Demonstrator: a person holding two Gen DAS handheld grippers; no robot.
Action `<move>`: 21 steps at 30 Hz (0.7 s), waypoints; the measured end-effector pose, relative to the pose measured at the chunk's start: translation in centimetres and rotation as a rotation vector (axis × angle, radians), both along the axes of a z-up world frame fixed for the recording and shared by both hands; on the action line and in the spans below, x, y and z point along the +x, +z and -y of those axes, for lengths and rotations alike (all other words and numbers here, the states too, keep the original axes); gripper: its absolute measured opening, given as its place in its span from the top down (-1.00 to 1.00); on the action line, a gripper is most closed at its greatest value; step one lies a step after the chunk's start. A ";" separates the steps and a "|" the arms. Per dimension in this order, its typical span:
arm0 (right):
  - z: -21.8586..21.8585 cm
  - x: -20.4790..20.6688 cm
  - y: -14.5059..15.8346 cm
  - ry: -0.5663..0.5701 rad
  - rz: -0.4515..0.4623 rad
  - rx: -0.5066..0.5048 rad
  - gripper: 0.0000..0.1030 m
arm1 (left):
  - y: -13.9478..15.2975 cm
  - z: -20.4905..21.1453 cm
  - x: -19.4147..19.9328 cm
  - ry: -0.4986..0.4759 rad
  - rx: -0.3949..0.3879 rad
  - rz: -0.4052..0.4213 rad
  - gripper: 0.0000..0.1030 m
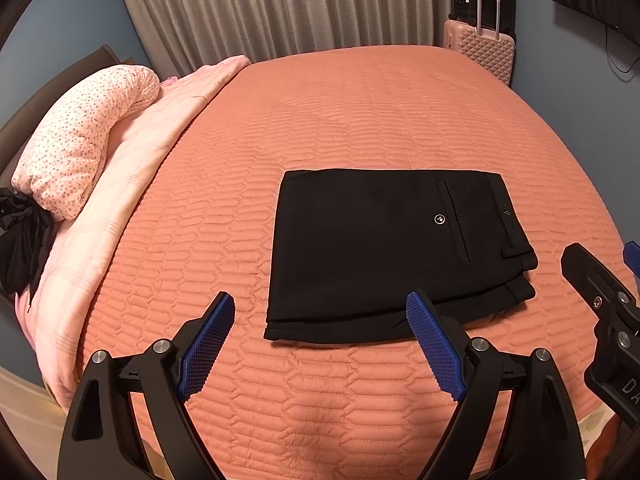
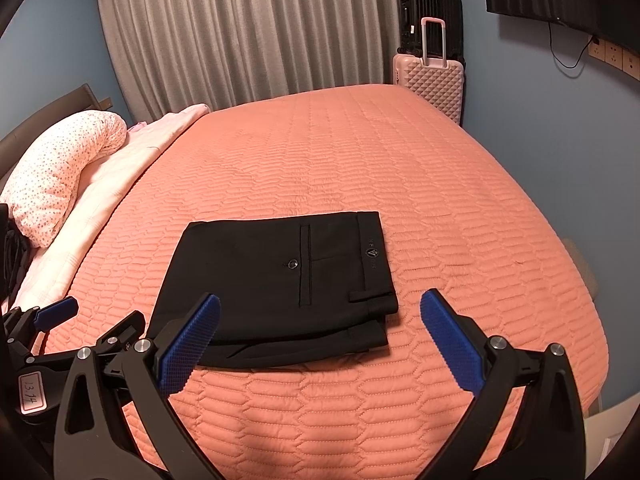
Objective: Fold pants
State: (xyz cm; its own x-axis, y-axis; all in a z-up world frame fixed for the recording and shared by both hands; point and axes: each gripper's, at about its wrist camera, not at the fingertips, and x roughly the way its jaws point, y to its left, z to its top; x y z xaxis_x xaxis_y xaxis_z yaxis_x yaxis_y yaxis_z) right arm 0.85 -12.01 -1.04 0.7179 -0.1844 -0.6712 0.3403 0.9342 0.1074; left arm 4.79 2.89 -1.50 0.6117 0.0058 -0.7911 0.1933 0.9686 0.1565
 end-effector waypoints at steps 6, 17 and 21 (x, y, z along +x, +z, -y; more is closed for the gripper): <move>0.1 0.0 0.1 0.003 0.000 -0.001 -0.91 | 0.1 -0.1 -0.1 0.001 -0.002 -0.001 -0.67; -0.1 0.1 0.2 0.004 -0.002 -0.004 -0.91 | 0.1 -0.1 -0.3 -0.001 0.000 -0.003 -0.67; -0.1 0.0 -0.1 0.000 -0.008 -0.001 -0.91 | 0.0 -0.1 -0.2 -0.005 -0.001 -0.010 -0.67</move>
State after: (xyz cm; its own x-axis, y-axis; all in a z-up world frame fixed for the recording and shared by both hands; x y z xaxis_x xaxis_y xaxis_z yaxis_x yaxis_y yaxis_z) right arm 0.90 -11.87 -1.10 0.7125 -0.1850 -0.6768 0.3414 0.9341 0.1041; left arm 4.56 2.95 -1.52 0.6040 0.0020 -0.7970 0.1993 0.9679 0.1535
